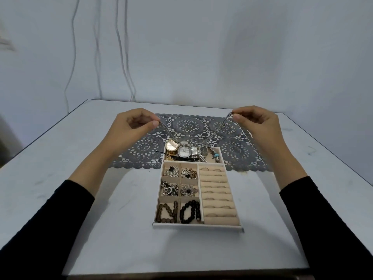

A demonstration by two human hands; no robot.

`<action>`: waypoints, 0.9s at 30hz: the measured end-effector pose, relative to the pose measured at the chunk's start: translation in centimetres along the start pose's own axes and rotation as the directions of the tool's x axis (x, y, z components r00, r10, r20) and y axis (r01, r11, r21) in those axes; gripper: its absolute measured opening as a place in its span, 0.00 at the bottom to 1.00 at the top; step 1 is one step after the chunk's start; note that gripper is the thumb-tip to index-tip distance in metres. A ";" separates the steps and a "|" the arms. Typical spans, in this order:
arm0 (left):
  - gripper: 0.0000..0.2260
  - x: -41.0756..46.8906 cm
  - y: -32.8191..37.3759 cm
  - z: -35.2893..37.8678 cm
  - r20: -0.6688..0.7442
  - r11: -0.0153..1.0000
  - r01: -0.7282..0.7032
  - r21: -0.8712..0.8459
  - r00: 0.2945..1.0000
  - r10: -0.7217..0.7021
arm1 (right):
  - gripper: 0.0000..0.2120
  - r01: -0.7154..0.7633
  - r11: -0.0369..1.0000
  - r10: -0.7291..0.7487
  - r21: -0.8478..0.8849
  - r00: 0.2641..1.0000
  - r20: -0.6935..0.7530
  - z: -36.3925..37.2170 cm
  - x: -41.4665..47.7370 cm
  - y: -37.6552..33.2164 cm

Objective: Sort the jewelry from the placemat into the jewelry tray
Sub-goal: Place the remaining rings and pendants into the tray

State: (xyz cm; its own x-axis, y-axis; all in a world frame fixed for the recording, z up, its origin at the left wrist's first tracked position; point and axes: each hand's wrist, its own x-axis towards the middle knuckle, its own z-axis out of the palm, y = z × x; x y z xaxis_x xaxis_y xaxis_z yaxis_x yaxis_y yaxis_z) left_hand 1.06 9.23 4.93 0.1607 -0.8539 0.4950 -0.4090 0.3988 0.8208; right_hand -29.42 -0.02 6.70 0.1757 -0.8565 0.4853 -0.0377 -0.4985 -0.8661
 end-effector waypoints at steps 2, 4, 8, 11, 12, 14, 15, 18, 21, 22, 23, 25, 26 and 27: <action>0.03 -0.4 0.0 0.5 0.030 1.000 0.006 -0.012 1.000 -0.006 | 0.07 -0.011 1.000 0.011 -0.015 1.000 0.025 0.0 -0.4 0.2; 0.03 -0.7 -0.2 0.8 0.064 1.000 0.019 -0.004 0.998 -0.019 | 0.07 -0.023 0.999 0.025 -0.033 0.998 0.066 0.1 -0.7 0.4; 0.04 -0.8 -0.9 1.1 0.131 0.999 0.038 0.037 0.990 -0.042 | 0.06 -0.035 0.998 0.042 -0.045 0.988 0.150 0.4 -1.1 0.8; 0.04 -0.8 -1.3 1.2 0.148 0.998 0.054 0.037 0.987 -0.059 | 0.06 -0.042 0.996 0.057 -0.085 0.981 0.185 0.8 -1.2 1.2; 0.04 -0.8 -1.4 1.2 0.153 0.998 0.058 0.039 0.986 -0.063 | 0.07 -0.046 0.994 0.064 -0.097 0.979 0.195 0.9 -1.2 1.3; 0.04 -0.8 -1.6 1.2 0.177 0.997 0.064 0.048 0.982 -0.071 | 0.08 -0.053 0.991 0.078 -0.121 0.974 0.213 1.3 -1.3 1.5; 0.04 -0.8 -1.7 1.2 0.192 0.997 0.064 0.054 0.979 -0.073 | 0.07 -0.056 0.989 0.085 -0.133 0.972 0.219 1.5 -1.3 1.6; 0.04 -0.9 -1.8 1.7 0.223 0.996 0.046 0.082 0.973 -0.064 | 0.07 -0.052 0.985 0.092 -0.163 0.964 0.248 2.0 -1.5 2.0; 0.04 -1.0 -2.1 2.3 0.238 0.989 0.031 0.143 0.969 -0.064 | 0.08 -0.041 0.979 0.100 -0.197 0.950 0.295 2.0 -1.7 2.1; 0.04 -1.1 -2.2 2.5 0.243 0.987 0.030 0.157 0.968 -0.068 | 0.08 -0.042 0.976 0.109 -0.213 0.943 0.314 1.8 -1.7 2.1; 0.04 -1.1 -2.2 2.7 0.250 0.986 0.027 0.162 0.966 -0.067 | 0.08 -0.041 0.973 0.118 -0.229 0.936 0.332 1.7 -1.8 2.1; 0.04 -1.1 -2.2 2.9 0.262 0.987 0.011 0.163 0.963 -0.054 | 0.07 -0.032 0.963 0.130 -0.267 0.925 0.358 1.4 -1.9 2.1; 0.04 -1.2 -2.2 2.9 0.265 0.986 0.009 0.164 0.963 -0.053 | 0.07 -0.026 0.959 0.134 -0.284 0.920 0.367 1.2 -2.0 2.2; 0.04 -1.3 -2.3 2.9 0.268 0.985 0.013 0.171 0.962 -0.059 | 0.07 -0.024 0.955 0.140 -0.297 0.916 0.376 1.1 -2.1 2.2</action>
State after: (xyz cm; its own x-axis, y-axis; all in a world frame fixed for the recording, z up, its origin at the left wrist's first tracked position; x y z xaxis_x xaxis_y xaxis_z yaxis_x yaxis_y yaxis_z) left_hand -0.87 8.45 1.60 -0.0617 -0.9342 0.3515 -0.5543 0.3249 0.7663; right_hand -28.78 0.80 3.68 0.5254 -0.8042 0.2780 -0.3322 -0.4947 -0.8031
